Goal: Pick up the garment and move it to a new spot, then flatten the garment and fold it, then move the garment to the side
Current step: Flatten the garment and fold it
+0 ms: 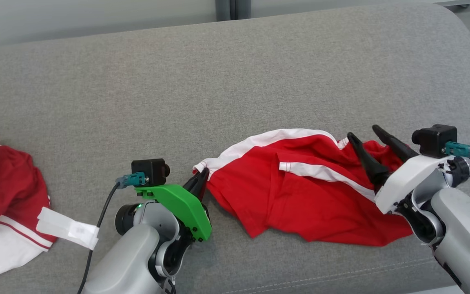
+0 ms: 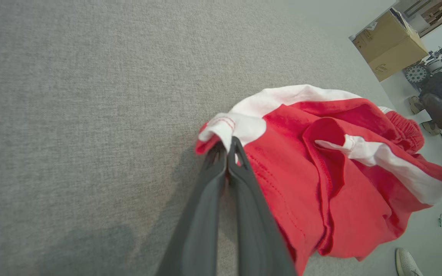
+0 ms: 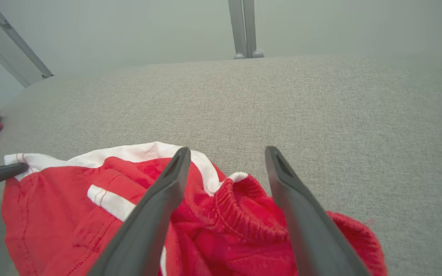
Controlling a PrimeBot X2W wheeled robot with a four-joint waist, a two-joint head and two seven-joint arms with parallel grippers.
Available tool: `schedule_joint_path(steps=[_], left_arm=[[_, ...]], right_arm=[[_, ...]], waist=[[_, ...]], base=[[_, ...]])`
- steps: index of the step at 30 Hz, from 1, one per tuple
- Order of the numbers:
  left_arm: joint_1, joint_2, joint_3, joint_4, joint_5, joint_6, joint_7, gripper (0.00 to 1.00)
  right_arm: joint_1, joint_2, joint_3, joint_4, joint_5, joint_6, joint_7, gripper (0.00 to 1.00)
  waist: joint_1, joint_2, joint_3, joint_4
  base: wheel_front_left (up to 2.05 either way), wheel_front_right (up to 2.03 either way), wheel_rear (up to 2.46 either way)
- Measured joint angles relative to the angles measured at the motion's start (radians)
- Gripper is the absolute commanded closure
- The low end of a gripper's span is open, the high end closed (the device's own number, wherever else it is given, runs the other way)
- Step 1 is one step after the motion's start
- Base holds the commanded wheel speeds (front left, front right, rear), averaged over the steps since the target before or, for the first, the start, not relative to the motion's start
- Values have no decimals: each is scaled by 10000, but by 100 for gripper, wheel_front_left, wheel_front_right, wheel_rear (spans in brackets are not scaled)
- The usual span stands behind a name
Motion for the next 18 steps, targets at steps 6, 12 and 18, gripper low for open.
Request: schedule_joint_path(steps=[6,12,18], left_arm=[[-7,-6,-17,-190,0,-46,0,100],[-7,46,36,-244,0,-46,-17,100],[3,247,61,-324,0,-46,-59,100]], right_arm=[[143,581,-337,328,1237,128,529,15],[212,727,-562,412,1994,188,907,16],[211,642,-734,451,2527,236,1507,16]], waist=[[0,0,63,283],[0,0,91,368],[0,0,62,298]], base=[[0,0,0],[0,0,0],[0,0,0]])
